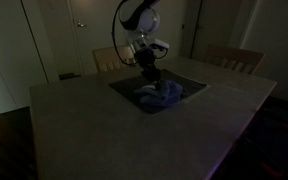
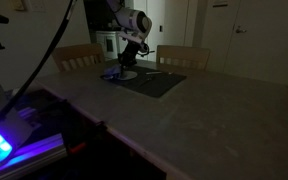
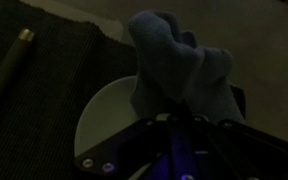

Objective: Wipe the plate with the blue towel.

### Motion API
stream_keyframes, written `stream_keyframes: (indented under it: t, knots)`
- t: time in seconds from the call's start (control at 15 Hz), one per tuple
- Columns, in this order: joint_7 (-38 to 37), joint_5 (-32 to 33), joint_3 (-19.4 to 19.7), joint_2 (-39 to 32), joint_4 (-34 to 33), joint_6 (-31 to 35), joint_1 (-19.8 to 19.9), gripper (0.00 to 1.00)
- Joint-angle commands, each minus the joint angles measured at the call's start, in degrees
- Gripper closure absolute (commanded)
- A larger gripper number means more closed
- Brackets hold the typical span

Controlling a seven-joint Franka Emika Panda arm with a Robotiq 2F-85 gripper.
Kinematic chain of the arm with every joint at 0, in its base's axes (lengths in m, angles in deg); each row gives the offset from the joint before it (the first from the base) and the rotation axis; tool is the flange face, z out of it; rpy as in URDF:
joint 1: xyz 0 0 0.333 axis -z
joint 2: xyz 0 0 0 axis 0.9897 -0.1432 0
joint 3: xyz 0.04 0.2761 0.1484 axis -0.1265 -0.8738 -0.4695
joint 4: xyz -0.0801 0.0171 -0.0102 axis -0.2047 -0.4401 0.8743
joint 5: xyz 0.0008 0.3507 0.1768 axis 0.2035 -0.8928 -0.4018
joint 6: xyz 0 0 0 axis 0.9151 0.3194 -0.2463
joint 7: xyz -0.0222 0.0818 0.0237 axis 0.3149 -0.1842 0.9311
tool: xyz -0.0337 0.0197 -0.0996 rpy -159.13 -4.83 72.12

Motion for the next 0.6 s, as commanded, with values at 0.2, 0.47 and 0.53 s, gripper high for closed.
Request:
stream_keyframes:
  t: [0.2,0.47,0.53]
  knots:
    - [-2.9,-0.6,2.3,1.1,0.5,-2.3,1.1,0.99]
    - [-3.1,0.1,3.2,2.0,1.4,4.6,1.4,0.99]
    - [-2.9,0.2,3.2,2.2,1.6,6.3,1.4,0.99]
